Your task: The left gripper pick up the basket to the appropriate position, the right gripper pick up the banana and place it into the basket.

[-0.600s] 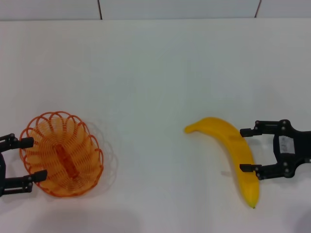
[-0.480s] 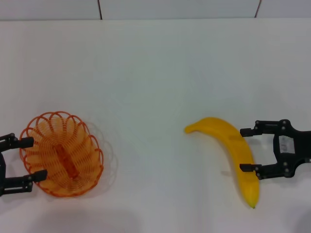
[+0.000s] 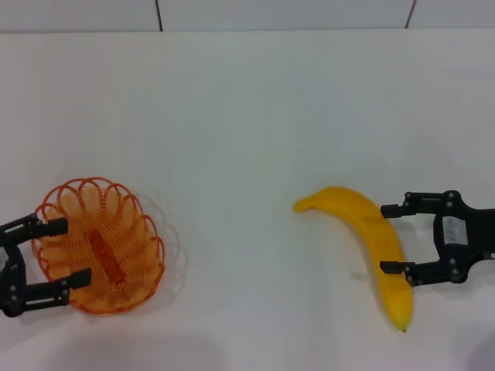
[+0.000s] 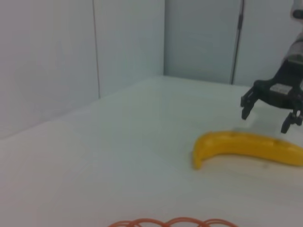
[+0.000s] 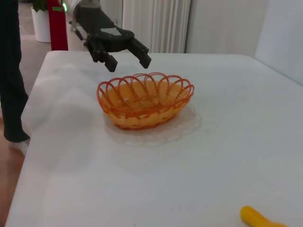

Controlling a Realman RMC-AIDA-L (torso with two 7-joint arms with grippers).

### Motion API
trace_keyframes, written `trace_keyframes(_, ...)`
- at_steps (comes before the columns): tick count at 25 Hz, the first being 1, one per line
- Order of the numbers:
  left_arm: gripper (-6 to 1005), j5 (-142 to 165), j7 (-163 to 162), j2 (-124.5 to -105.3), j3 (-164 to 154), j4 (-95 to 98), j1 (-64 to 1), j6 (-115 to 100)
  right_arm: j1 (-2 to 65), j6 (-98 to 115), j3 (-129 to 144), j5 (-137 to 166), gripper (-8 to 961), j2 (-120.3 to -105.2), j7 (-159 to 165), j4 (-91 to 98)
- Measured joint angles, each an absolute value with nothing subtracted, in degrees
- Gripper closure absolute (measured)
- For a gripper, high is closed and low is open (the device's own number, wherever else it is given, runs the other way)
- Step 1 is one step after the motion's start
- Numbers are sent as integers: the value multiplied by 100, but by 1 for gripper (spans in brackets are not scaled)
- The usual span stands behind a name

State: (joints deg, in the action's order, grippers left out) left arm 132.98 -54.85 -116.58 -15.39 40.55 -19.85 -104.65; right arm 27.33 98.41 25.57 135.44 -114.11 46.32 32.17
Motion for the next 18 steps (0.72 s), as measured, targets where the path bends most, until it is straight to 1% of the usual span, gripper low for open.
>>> trace_keyframes(9,169,13044,-5649,-11668,-1415,4045,-2001,-10451,2730,9841,2531,13535,151,-11417,4632,3216)
trace_keyframes(15,179,12677,-7787,-11612,-850,4512,-2397,-10243,2774,9844,2531,13534,151,-11416,4683,3216)
trace_keyframes(18,185,12902,-8905,-11535,-860,4610,-2629,-9646,2794,9844,2531,13534,151,-11415,4691,3216)
